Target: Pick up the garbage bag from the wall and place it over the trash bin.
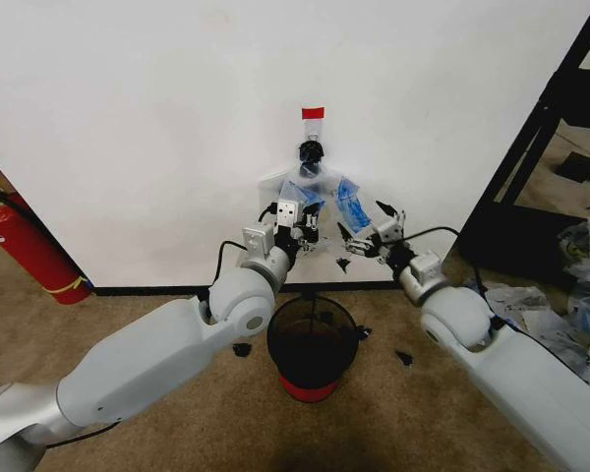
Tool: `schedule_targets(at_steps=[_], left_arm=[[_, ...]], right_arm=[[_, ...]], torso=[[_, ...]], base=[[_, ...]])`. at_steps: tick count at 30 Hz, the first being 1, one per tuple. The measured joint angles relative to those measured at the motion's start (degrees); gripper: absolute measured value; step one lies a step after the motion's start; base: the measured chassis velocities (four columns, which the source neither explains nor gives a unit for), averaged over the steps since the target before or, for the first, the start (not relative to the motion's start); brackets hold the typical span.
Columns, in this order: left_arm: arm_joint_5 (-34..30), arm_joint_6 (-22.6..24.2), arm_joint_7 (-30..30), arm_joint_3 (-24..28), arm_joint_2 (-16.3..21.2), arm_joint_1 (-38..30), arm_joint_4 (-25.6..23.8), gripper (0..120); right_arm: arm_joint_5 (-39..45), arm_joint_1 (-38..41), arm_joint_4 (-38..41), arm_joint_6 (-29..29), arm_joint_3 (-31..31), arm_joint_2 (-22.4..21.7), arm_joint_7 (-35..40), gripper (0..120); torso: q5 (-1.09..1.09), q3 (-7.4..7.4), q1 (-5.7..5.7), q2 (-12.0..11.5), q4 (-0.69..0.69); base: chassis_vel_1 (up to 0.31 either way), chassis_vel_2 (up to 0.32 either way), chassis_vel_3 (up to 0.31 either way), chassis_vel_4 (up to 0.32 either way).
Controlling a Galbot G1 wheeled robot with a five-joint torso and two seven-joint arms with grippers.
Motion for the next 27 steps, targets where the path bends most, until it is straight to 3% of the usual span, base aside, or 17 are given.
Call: schedule_targets(at_steps=[3, 22, 27], left_arm=[[-0.04, 0.04, -0.02, 0.0, 0.01, 0.0, -0.26, 0], [-0.15, -0.01, -0.04, -0.11, 0.39, 0.5, -0.68, 0], [-0.05, -0.16, -0.06, -0.48, 0.62, 1.21, -0.81, 0]], right_arm=[[-0.55, 0.48, -0.7, -0.08, -0.61, 0.14, 0.14, 86], [1.04, -1.63, -0.27, 0.04, 0.38, 1.5, 2.0, 13], [2.87, -3.17, 1.61, 0.05, 2.08, 1.65, 3.13, 0]], torso=[[0.01, 0.0, 0.0, 0.0, -0.02], [0.01, -0.01, -0.01, 0.0, -0.02], [0.0, -0.01, -0.01, 0.0, -0.03]], base=[[0.0, 0.0, 0.0, 0.0], [0.0, 0.0, 0.0, 0.0], [0.0, 0.0, 0.0, 0.0]])
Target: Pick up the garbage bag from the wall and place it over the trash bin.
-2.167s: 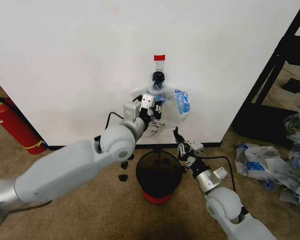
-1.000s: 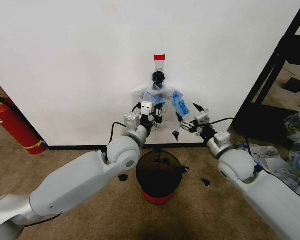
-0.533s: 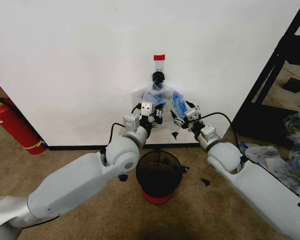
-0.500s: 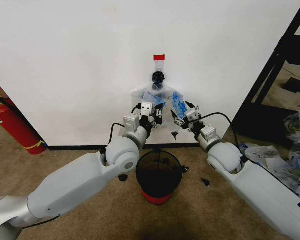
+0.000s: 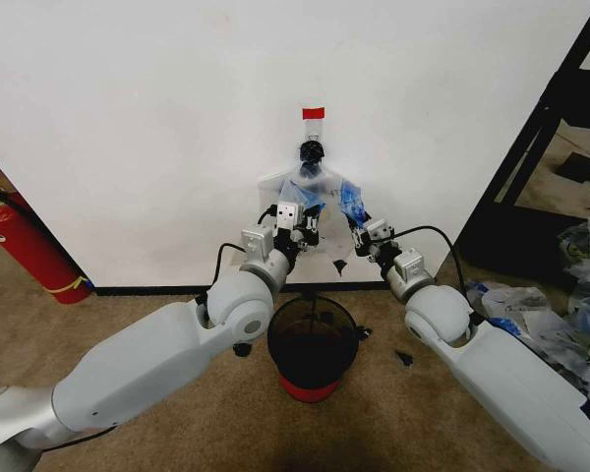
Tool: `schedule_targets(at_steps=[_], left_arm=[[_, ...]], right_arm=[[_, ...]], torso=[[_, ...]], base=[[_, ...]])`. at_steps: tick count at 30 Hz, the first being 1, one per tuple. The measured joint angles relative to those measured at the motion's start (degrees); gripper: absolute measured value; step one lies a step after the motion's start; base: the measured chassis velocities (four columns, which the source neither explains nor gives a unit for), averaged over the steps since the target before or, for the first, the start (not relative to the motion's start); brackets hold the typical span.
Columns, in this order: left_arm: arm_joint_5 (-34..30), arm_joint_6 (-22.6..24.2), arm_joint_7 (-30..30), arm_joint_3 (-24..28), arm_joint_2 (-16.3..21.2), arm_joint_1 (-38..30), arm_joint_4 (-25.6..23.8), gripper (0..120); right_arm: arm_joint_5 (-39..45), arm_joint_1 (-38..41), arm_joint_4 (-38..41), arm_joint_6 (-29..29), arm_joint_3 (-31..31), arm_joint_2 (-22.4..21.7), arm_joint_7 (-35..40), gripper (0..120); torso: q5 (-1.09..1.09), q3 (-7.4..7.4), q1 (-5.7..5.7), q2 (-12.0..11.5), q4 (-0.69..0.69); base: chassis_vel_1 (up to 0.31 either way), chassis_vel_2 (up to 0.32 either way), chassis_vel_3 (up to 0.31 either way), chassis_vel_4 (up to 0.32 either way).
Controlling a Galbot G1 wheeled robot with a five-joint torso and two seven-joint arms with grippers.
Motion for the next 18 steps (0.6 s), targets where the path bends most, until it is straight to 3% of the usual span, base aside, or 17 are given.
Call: schedule_targets(at_steps=[18], left_arm=[[0.95, -0.36, 0.02, -4.55, 4.63, 9.31, -6.71, 0]], right_arm=[[1.08, -13.49, 9.07, 1.57, 8.29, -1.9, -0.26, 0]], torso=[[0.0, -0.01, 0.0, 0.01, 0.0]], base=[[0.0, 0.0, 0.0, 0.0]])
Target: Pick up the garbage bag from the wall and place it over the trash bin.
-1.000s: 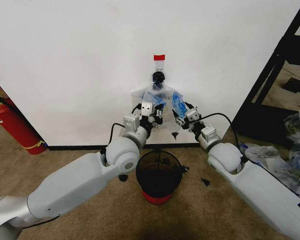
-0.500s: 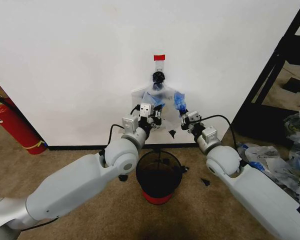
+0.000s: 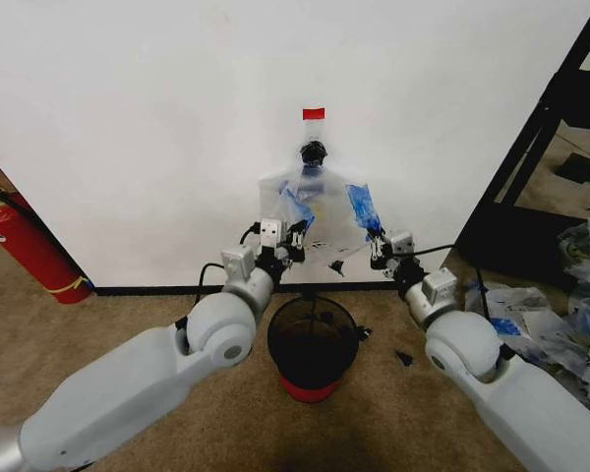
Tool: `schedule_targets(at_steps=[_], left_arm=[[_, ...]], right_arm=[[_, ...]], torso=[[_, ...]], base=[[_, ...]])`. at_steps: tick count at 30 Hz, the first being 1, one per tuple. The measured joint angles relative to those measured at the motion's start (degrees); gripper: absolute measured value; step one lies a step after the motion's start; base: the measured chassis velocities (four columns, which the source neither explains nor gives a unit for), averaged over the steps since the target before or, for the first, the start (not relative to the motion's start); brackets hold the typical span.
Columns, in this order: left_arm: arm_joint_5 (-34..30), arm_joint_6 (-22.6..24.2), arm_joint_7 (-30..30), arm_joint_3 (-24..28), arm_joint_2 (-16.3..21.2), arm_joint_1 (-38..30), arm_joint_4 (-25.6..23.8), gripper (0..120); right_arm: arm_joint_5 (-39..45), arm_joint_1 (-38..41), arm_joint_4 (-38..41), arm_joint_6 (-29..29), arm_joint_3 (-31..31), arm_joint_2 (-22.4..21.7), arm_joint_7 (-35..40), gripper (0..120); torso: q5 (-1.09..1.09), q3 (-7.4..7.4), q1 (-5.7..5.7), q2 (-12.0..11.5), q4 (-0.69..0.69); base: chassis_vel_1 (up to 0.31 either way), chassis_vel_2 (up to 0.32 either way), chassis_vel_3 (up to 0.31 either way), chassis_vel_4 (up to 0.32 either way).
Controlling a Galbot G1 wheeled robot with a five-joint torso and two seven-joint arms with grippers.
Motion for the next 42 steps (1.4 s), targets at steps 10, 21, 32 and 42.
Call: schedule_targets(at_steps=[10, 21, 32, 42], left_arm=[[1.41, -0.01, 0.27, -0.67, 1.51, 4.09, -3.03, 0], [3.66, -0.44, 1.26, -2.03, 3.09, 9.36, -5.84, 0], [5.55, -0.77, 1.89, -1.84, 3.68, 12.93, -6.61, 0], [5.52, -0.79, 1.69, -2.58, 4.17, 12.34, -8.81, 0]], right_arm=[[-3.48, -9.65, 3.43, 0.82, 4.5, 0.6, -1.81, 0], [-5.84, -17.63, 5.94, 2.33, 9.6, 1.92, -2.98, 0], [-7.56, -21.75, 6.5, 2.61, 11.07, 2.73, -3.67, 0], [-6.96, -22.42, 8.3, 2.94, 13.4, 2.57, -3.19, 0]], torso=[[0.0, 0.0, 0.0, 0.0, -0.01], [0.0, 0.0, 0.0, 0.0, -0.01], [0.0, 0.01, 0.01, 0.0, 0.0], [0.0, 0.01, 0.01, 0.0, -0.01]], base=[[0.0, 0.0, 0.0, 0.0], [0.0, 0.0, 0.0, 0.0], [0.0, 0.0, 0.0, 0.0], [0.0, 0.0, 0.0, 0.0]])
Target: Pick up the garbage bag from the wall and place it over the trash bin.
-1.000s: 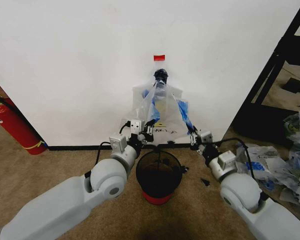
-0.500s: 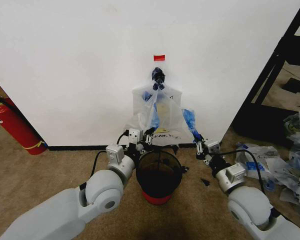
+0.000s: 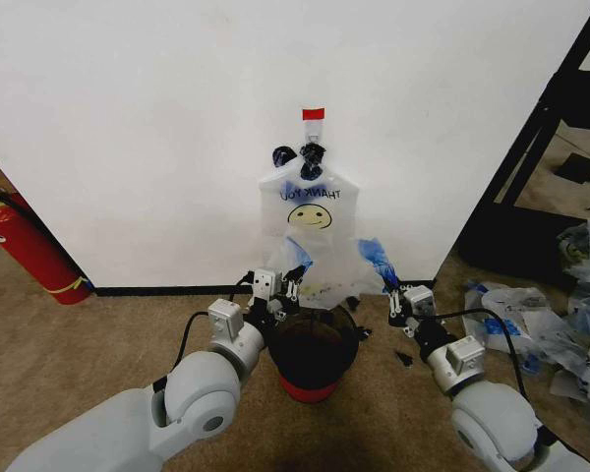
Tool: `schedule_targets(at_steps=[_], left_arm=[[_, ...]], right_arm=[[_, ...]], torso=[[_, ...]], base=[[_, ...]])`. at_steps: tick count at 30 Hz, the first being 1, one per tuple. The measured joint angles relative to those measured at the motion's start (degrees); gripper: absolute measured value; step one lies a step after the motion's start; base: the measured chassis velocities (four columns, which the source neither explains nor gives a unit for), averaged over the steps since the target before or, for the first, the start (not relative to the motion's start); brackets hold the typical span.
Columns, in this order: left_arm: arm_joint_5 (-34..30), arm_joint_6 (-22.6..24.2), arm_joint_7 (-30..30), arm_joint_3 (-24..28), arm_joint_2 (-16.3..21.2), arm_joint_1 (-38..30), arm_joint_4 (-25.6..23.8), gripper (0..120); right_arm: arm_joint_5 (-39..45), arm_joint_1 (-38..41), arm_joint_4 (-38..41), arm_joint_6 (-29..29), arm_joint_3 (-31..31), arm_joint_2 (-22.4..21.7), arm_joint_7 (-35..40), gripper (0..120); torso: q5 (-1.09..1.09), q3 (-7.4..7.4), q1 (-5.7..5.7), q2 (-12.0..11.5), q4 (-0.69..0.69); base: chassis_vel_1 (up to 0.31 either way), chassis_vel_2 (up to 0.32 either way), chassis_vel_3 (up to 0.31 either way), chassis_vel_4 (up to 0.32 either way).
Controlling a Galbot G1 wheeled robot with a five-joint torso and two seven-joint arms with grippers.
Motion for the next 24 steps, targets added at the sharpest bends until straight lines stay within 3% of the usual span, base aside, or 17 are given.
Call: schedule_targets(at_steps=[15, 24], left_arm=[[-5.01, 1.76, -1.8, -2.11, 0.54, -8.41, -8.84, 0], [-6.3, 2.1, -2.54, -3.93, 0.3, -7.93, -9.83, 0]], right_arm=[[11.69, 2.42, 12.52, -4.24, 8.7, -4.87, 4.12, 0], [15.98, 0.26, 16.3, -5.01, 12.12, -6.63, 5.21, 0]], torso=[[0.0, 0.0, 0.0, -0.01, 0.0], [0.0, 0.0, 0.0, -0.01, 0.0]], base=[[0.0, 0.0, 0.0, 0.0], [0.0, 0.0, 0.0, 0.0]])
